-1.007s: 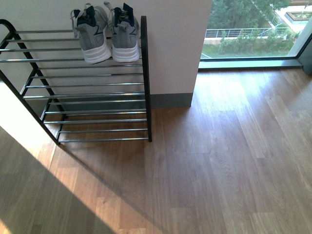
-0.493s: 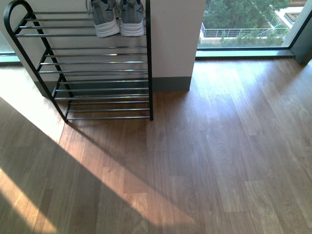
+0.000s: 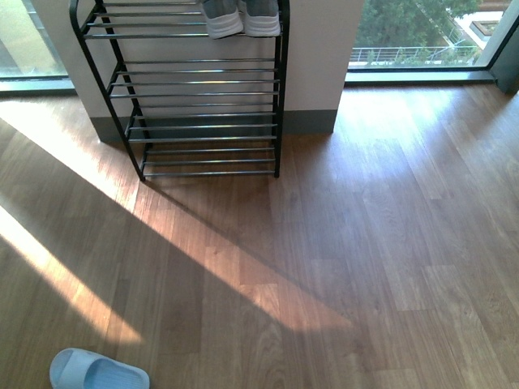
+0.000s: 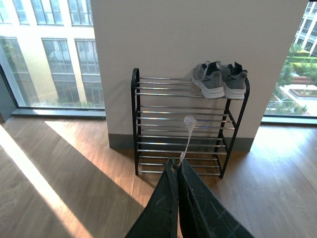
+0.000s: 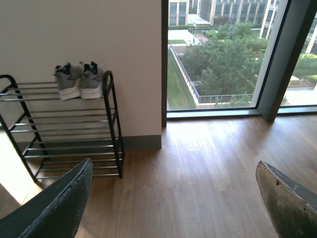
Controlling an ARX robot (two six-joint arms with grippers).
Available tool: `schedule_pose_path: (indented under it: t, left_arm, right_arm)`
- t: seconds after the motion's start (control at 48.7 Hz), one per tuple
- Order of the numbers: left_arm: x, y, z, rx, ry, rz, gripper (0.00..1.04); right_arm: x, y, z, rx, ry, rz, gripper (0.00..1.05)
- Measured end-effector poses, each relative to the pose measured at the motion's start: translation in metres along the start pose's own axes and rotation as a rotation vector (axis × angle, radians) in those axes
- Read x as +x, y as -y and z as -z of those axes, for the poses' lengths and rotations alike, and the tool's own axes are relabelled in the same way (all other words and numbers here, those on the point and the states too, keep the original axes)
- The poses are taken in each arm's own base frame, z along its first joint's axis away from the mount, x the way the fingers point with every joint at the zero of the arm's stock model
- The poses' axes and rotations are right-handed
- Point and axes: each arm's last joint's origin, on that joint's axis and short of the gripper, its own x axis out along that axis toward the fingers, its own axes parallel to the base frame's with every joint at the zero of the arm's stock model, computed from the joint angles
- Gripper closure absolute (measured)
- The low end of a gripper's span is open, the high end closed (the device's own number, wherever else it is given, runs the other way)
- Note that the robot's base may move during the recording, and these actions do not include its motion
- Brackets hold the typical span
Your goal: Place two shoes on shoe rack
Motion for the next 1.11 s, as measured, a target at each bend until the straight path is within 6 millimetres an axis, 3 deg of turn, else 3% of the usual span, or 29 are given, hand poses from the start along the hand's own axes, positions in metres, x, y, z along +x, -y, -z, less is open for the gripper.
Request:
schedule_pose_path:
  t: [0.966,1.11]
  left_arm:
    - [0.0000,0.0000,0.0000,0.000,0.000,0.000,1.04]
    - [0.0000,0.0000,0.0000,0.000,0.000,0.000,0.82]
  right_arm:
    - [0.0000,0.0001,0.0000,0.000,0.000,0.002,0.09]
    - [0.0000,0.0000,0.0000,0.000,0.000,0.000,0.09]
